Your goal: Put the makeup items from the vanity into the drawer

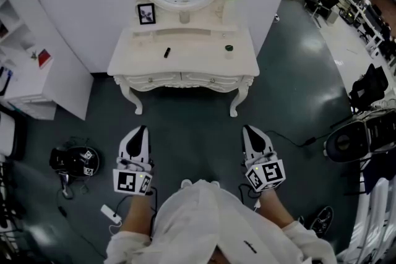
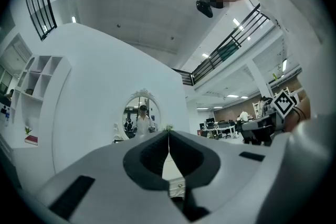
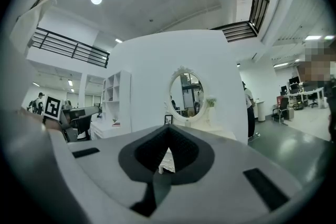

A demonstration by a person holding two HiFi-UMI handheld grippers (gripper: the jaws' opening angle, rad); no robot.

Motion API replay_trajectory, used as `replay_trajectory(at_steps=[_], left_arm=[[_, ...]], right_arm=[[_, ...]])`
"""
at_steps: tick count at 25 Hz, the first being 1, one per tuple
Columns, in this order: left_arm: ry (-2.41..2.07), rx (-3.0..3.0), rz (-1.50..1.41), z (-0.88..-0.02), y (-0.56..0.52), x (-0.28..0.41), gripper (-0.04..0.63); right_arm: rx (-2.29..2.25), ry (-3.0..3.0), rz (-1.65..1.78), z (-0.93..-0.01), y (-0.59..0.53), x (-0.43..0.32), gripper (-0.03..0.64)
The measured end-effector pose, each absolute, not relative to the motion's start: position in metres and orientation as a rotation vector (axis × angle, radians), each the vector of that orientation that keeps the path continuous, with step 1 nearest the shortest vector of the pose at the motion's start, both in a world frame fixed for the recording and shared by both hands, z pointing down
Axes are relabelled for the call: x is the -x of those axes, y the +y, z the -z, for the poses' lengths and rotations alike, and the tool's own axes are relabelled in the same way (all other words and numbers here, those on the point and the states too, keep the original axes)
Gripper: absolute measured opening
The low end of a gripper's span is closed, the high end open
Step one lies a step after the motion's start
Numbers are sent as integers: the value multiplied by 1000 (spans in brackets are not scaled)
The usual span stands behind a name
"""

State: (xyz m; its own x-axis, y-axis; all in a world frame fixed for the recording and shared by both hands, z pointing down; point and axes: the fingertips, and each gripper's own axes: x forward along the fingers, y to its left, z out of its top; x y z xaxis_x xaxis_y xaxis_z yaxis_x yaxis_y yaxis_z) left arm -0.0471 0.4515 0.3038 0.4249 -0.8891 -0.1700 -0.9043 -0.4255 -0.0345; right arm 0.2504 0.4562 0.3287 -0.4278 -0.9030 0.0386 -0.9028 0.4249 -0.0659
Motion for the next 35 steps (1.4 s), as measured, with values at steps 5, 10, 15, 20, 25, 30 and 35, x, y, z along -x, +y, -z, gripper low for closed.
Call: replay_trajectory(at_steps=[5,10,15,20,25,30,35], left_arm=[[1563,2688,-159,-321,446,47,51],[1584,2703,-141,-332,441,58,302],[1638,2685,-121,-343,436,82,365],[1653,2720,-101,-360,434,105,371],[1682,2735,-102,-374,436,127,371],[1706,2738,-97,-383,428,133,371],[1702,2740,-86,-384,414,125,371]], right_arm=[[1706,2638,125,-331,460,-246,17],[1713,2652,123,-332,458,-231,17],[1721,2669,117,-333,453,-209,18],[1748,2667,114,-337,446,-191,17],[1753,2675,139,-346,443,-170,18],[1746,2681,146,-351,434,-162,18],[1728,2672,154,-354,418,-161,17]])
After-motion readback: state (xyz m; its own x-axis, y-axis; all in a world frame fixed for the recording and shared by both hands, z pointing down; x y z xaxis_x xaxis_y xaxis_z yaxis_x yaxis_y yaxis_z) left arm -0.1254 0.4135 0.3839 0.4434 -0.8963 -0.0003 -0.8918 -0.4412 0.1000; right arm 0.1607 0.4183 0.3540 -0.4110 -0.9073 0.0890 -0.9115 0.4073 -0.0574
